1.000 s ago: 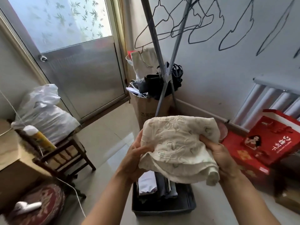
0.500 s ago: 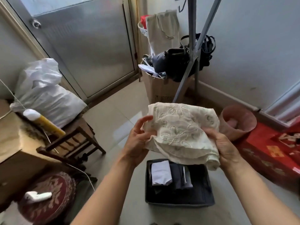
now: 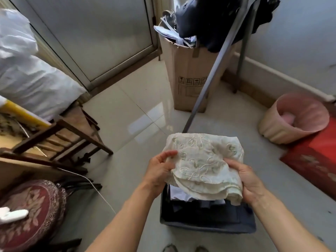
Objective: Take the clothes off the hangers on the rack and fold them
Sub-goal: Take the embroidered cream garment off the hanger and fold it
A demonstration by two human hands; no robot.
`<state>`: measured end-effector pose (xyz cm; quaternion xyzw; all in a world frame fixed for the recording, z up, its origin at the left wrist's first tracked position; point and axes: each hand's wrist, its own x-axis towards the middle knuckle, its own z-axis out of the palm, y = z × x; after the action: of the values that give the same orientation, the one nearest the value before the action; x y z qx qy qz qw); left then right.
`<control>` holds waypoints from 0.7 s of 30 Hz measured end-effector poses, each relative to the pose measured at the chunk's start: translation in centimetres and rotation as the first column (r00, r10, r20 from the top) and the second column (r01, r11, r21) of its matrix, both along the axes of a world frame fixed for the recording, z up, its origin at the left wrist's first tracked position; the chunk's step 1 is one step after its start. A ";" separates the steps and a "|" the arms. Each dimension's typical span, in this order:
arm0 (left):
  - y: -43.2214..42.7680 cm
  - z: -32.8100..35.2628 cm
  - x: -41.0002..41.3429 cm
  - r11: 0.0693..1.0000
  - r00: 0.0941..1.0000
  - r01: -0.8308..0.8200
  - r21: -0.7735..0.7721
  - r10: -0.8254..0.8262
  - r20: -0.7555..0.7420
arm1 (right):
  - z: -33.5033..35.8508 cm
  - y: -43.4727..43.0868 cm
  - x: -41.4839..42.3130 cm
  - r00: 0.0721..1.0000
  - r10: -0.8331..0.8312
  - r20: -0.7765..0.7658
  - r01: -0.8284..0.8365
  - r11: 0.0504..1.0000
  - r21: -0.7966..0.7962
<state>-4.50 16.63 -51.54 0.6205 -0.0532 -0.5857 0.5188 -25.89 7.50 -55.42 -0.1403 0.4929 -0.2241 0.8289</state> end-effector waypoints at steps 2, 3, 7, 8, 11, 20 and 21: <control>-0.3 -3.7 -0.1 0.998 0.999 0.018 0.056 -0.020 0.046 | -3.8 0.6 -0.4 1.000 -0.005 -0.021 0.006 1.000 0.026; -0.4 -5.7 -0.3 0.996 0.997 0.032 0.089 -0.038 0.072 | -5.8 1.0 -0.7 0.999 -0.017 -0.036 0.019 0.999 0.039; -0.1 -13.5 -1.0 0.977 0.984 0.092 0.194 -0.120 0.133 | -12.9 3.0 -2.0 0.992 -0.065 -0.110 0.077 0.992 0.102; 0.1 -15.4 -1.3 0.970 0.979 0.110 0.215 -0.143 0.144 | -14.7 3.5 -2.2 0.989 -0.073 -0.127 0.088 0.990 0.114; 0.7 -20.5 -2.3 0.952 0.965 0.152 0.265 -0.202 0.170 | -19.3 4.7 -2.9 0.980 -0.091 -0.179 0.118 0.982 0.149; -4.4 -30.4 -3.4 0.843 0.769 0.421 0.335 -0.528 0.362 | -29.6 7.8 -4.2 0.953 -0.264 -0.145 0.294 0.921 0.254; -5.4 -31.4 -3.4 0.824 0.726 0.464 0.326 -0.565 0.392 | -30.4 8.0 -3.9 0.942 -0.307 -0.135 0.333 0.903 0.271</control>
<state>-7.94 11.23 -82.91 0.7542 -0.2880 -0.5395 0.2389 -29.80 15.49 -85.87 0.0557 0.5730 -0.2760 0.7697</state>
